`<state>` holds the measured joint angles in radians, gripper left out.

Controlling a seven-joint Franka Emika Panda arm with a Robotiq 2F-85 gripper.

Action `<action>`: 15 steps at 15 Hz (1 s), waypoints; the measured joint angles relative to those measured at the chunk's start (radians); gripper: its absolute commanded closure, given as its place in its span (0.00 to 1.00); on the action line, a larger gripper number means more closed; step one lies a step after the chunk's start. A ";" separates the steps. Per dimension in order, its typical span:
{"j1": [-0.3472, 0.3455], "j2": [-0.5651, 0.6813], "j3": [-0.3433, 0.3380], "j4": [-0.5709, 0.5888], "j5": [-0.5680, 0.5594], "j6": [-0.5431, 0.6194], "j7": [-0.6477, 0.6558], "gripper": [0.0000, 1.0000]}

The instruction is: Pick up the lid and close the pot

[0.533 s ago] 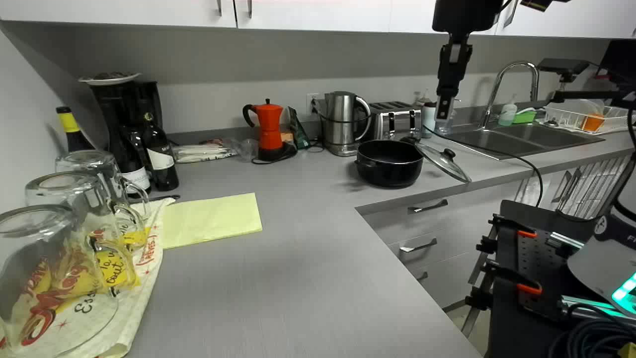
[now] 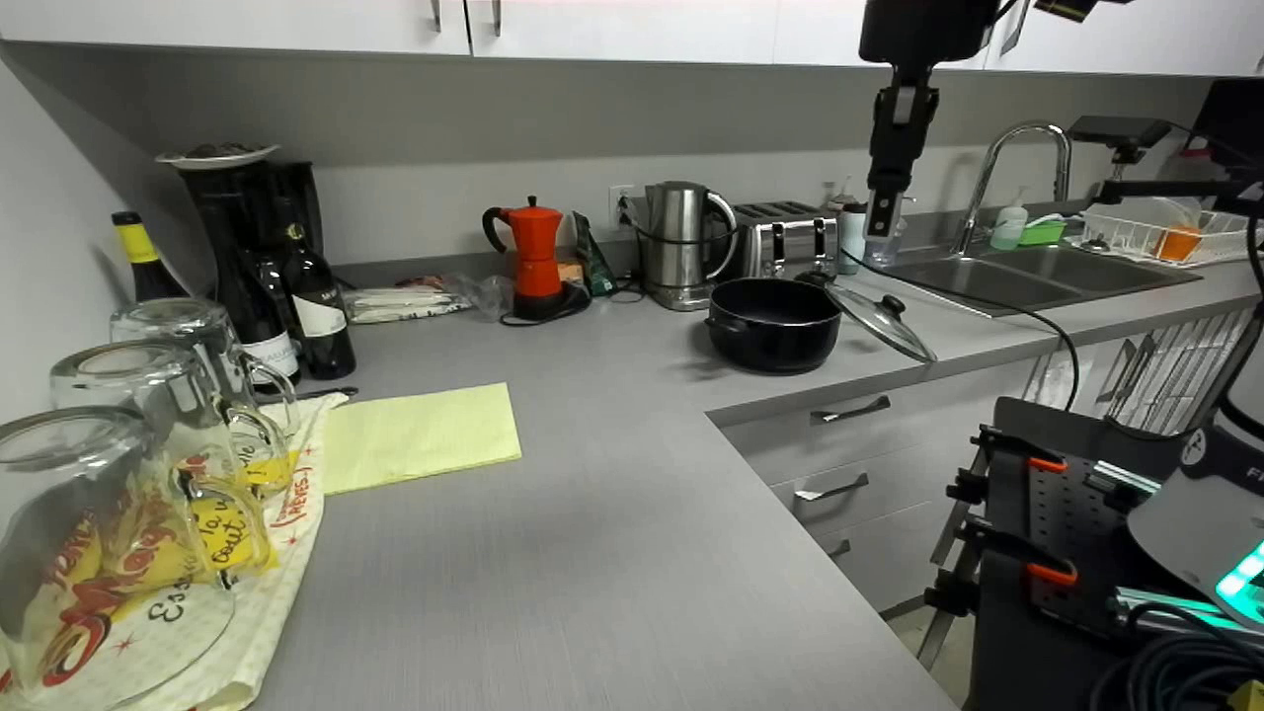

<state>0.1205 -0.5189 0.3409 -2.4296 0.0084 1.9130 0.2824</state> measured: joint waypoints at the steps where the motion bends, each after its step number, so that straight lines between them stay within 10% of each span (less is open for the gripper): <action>1: 0.000 0.000 0.000 0.000 0.000 0.000 0.000 0.00; 15: 0.035 -0.015 -0.062 -0.101 -0.001 0.108 -0.096 0.00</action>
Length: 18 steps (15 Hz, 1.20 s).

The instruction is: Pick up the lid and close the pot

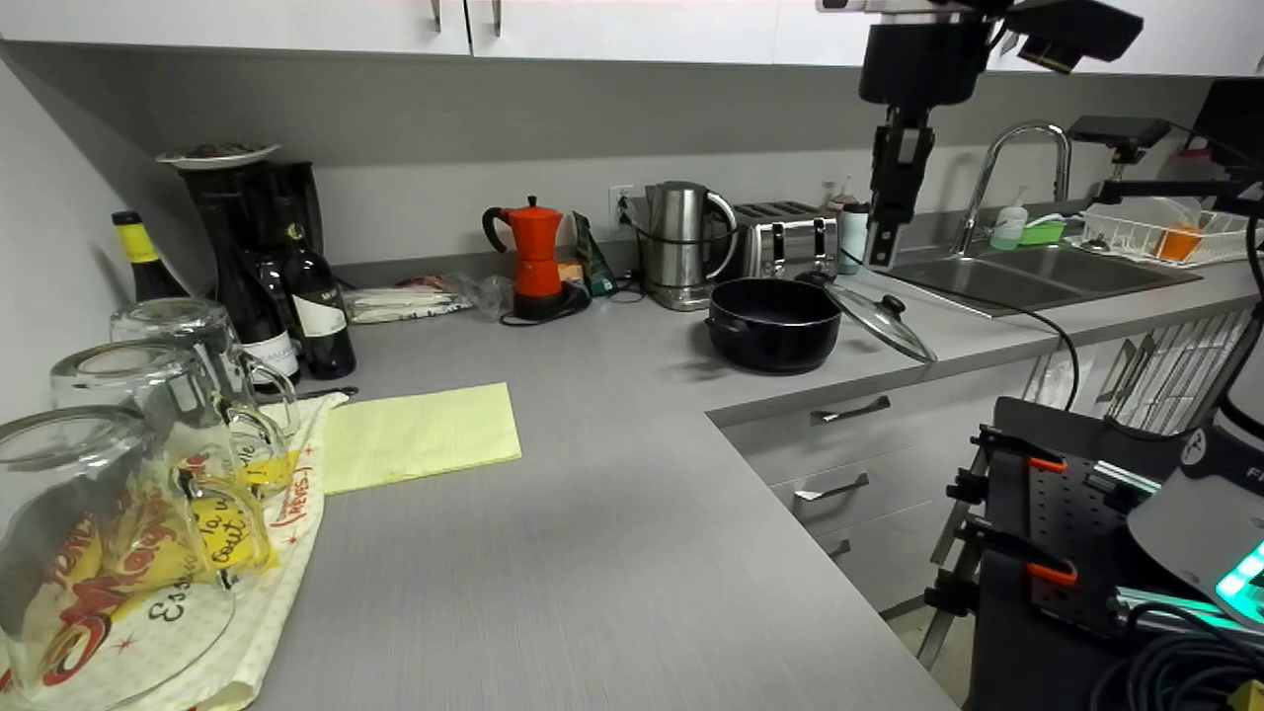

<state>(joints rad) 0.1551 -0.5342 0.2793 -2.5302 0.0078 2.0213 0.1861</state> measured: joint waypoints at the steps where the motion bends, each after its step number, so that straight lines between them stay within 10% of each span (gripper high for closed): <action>1: 0.005 -0.011 -0.023 -0.037 0.000 0.037 -0.039 0.00; 7: -0.002 -0.103 -0.247 -0.252 0.000 0.256 -0.320 0.00; 18: -0.126 -0.026 -0.749 -0.239 0.117 0.429 -0.752 0.00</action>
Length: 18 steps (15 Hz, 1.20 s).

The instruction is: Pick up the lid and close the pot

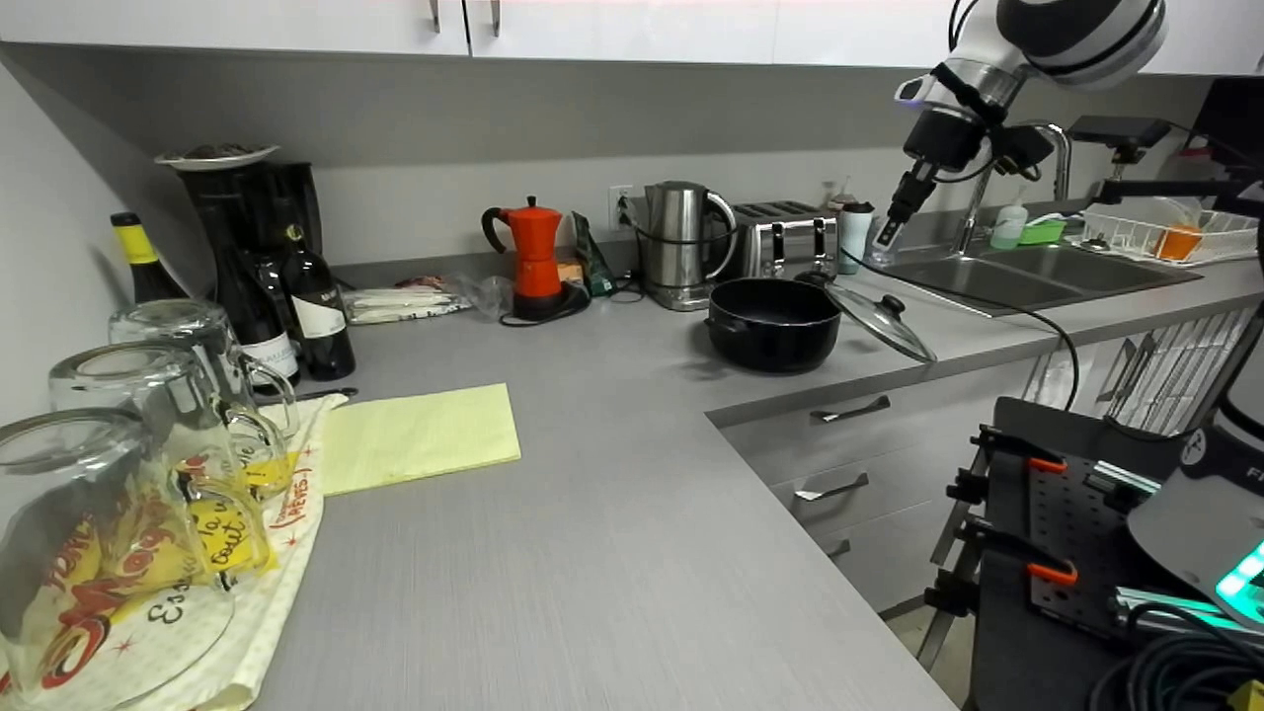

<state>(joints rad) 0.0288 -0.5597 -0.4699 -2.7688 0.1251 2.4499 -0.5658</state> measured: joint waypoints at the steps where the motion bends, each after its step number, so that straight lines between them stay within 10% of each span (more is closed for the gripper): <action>1: -0.004 0.017 -0.032 0.000 0.026 0.017 -0.023 0.00; 18: 0.167 0.283 -0.536 0.116 0.743 0.186 -0.241 0.00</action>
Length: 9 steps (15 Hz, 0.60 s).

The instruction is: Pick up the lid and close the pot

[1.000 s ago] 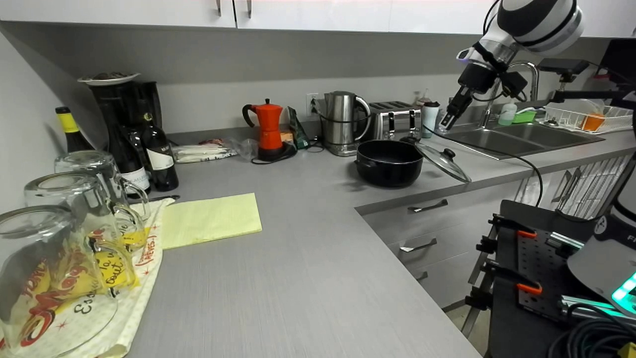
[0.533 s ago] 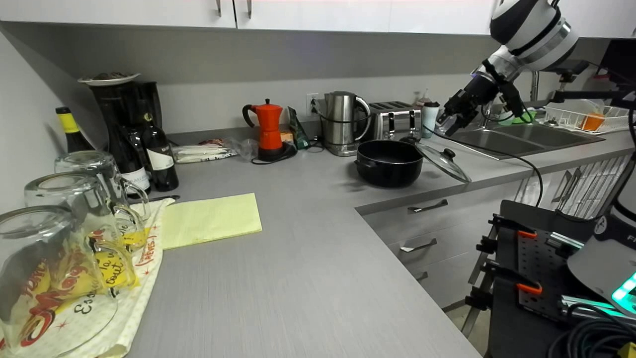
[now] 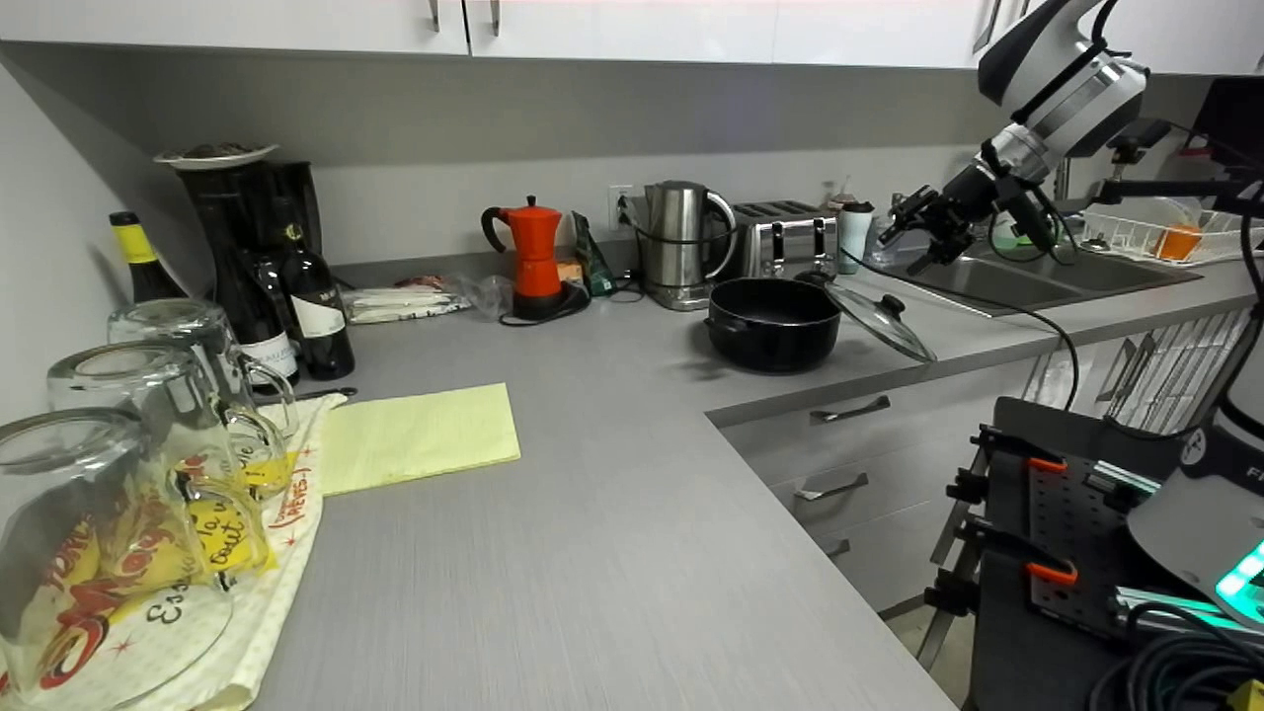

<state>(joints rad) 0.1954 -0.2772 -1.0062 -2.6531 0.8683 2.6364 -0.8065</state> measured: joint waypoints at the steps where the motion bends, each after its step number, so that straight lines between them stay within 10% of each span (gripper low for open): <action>1: 0.009 0.013 -0.012 0.000 0.031 0.029 0.000 0.00; 9: 0.091 0.146 -0.050 0.012 0.302 0.250 0.000 0.00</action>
<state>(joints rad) 0.2862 -0.1309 -1.0565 -2.6407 1.1698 2.8860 -0.8069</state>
